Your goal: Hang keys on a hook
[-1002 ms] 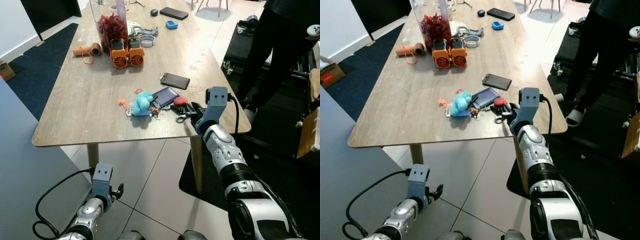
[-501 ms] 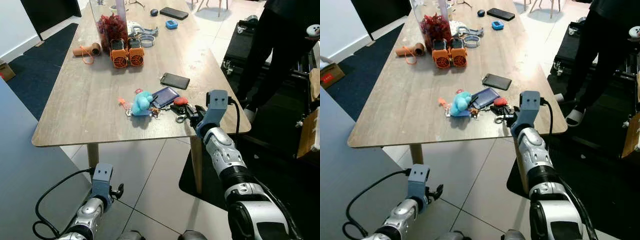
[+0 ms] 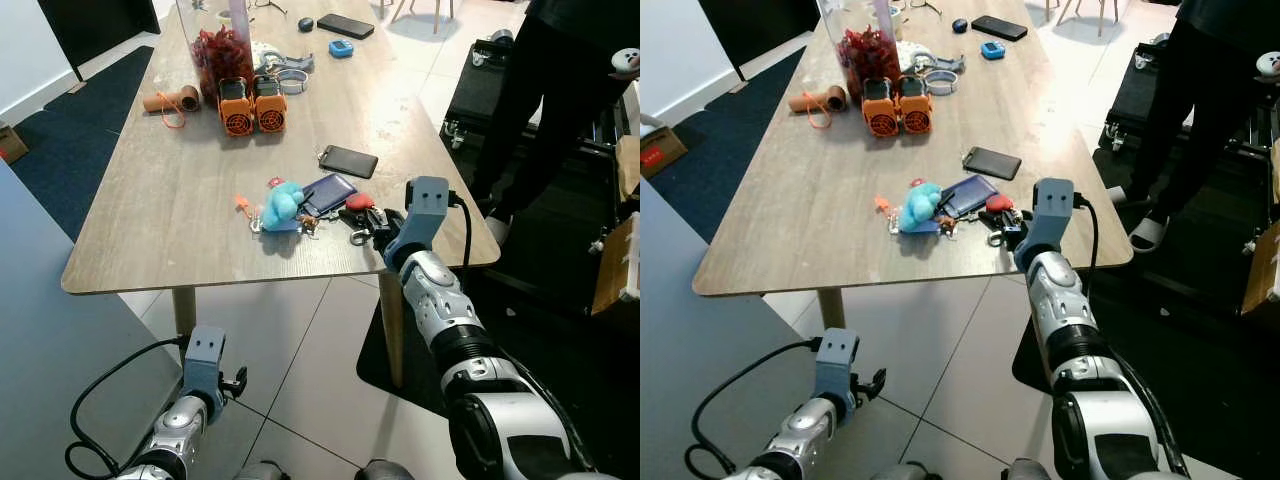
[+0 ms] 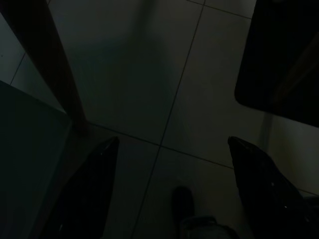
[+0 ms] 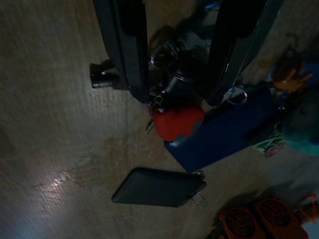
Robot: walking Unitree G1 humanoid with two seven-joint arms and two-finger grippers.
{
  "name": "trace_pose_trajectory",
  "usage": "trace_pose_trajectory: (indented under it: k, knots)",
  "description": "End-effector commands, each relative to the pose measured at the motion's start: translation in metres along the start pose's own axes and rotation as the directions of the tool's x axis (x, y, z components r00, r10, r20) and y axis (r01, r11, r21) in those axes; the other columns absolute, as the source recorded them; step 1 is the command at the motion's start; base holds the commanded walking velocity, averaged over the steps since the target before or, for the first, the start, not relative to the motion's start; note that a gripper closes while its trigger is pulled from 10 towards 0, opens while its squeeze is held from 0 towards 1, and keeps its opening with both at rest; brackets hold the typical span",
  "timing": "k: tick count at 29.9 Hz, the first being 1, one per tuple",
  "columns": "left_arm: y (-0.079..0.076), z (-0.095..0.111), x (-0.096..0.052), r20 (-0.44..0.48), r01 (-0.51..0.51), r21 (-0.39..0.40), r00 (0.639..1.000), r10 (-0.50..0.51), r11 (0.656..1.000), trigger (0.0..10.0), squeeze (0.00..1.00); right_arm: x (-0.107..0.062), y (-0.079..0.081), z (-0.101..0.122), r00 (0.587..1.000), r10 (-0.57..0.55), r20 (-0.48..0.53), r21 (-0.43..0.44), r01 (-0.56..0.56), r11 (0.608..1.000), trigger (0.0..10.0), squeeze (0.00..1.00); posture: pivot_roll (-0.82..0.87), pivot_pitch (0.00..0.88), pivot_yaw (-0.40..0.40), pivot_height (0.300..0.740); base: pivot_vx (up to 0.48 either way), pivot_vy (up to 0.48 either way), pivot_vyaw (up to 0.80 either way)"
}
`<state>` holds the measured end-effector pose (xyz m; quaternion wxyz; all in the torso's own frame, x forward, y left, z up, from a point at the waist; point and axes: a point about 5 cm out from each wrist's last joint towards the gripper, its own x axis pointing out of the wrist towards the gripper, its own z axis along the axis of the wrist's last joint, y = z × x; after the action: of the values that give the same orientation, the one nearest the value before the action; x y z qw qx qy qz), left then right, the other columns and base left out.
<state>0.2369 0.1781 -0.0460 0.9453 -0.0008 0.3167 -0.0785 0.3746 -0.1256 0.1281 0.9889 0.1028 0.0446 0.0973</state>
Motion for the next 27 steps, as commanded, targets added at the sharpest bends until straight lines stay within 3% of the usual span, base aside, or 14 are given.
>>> trace_pose_trajectory:
  k: [1,6,7,8,9,10,11,14,16,19,20,27]
  knots:
    - [0.0042,-0.0044,-0.0023,-0.017,-0.015,-0.001,1.0,0.015,1.0,10.0,0.0,0.0005,0.0024,-0.0033,1.0,0.001,-0.011,-0.001,-0.001,1.0,10.0,0.0,0.03,0.134,0.007,0.74,0.0,0.0,0.0]
    - [0.0042,-0.0045,-0.0024,-0.017,-0.015,-0.001,1.0,0.015,1.0,10.0,0.0,0.0006,0.0027,-0.0046,1.0,0.003,-0.015,-0.009,-0.003,1.0,9.9,0.0,0.03,0.135,0.008,0.74,0.0,0.0,0.0]
    - [0.0043,-0.0045,-0.0024,-0.017,-0.014,-0.001,1.0,0.014,1.0,10.0,0.0,0.0003,0.0027,-0.0055,1.0,0.004,-0.018,-0.013,-0.004,1.0,8.9,0.0,0.03,0.135,0.008,0.74,0.0,0.0,0.0]
    - [0.0042,-0.0045,-0.0024,-0.017,-0.014,-0.001,1.0,0.014,1.0,10.0,0.0,0.0002,0.0027,-0.0062,1.0,0.004,-0.021,-0.016,-0.005,1.0,8.7,0.0,0.03,0.134,0.008,0.74,0.0,0.0,0.0]
    - [0.0042,-0.0044,-0.0024,-0.017,-0.014,-0.001,1.0,0.014,1.0,10.0,0.0,-0.0001,0.0028,-0.0071,1.0,0.005,-0.023,-0.018,-0.006,1.0,6.8,0.0,0.03,0.134,0.008,0.74,0.0,0.0,0.0]
    - [0.0042,-0.0044,-0.0024,-0.017,-0.014,-0.001,1.0,0.014,1.0,10.0,0.0,-0.0001,0.0028,-0.0071,1.0,0.005,-0.023,-0.018,-0.006,1.0,6.8,0.0,0.03,0.134,0.008,0.74,0.0,0.0,0.0]
    - [0.0042,-0.0044,-0.0024,-0.017,-0.013,0.0,1.0,0.013,1.0,10.0,0.0,-0.0002,0.0029,-0.0078,1.0,0.006,-0.025,-0.02,-0.007,1.0,4.9,0.0,0.03,0.134,0.008,0.74,0.0,0.0,0.0]
    - [0.0042,-0.0043,-0.0023,-0.016,-0.013,0.0,1.0,0.013,1.0,10.0,0.0,-0.0004,0.003,-0.0084,1.0,0.007,-0.026,-0.02,-0.008,1.0,4.8,0.0,0.03,0.134,0.008,0.74,0.0,0.0,0.0]
    - [0.0045,-0.0041,-0.0023,-0.017,-0.013,0.002,1.0,0.013,1.0,10.0,0.0,-0.0009,0.0031,-0.0097,1.0,0.008,-0.029,-0.021,-0.009,1.0,3.7,0.0,0.03,0.132,0.007,0.74,0.0,0.0,0.0]
    - [0.005,-0.0041,-0.0024,-0.018,-0.014,0.004,1.0,0.014,1.0,10.0,0.0,-0.0012,0.0031,-0.0104,0.999,0.009,-0.03,-0.022,-0.01,1.0,3.6,0.0,0.03,0.13,0.006,0.74,0.0,0.0,0.0]
    - [0.0053,-0.0042,-0.0025,-0.018,-0.014,0.005,1.0,0.014,1.0,10.0,0.0,-0.0015,0.0031,-0.011,0.999,0.009,-0.031,-0.021,-0.01,1.0,2.8,0.0,0.03,0.127,0.005,0.74,0.0,0.0,0.0]
    - [0.0065,-0.0041,-0.0028,-0.018,-0.015,0.008,1.0,0.015,1.0,10.0,0.0,-0.0022,0.0034,-0.0129,0.999,0.013,-0.034,-0.022,-0.013,1.0,2.2,0.0,0.03,0.126,0.005,0.74,0.0,0.0,0.0]
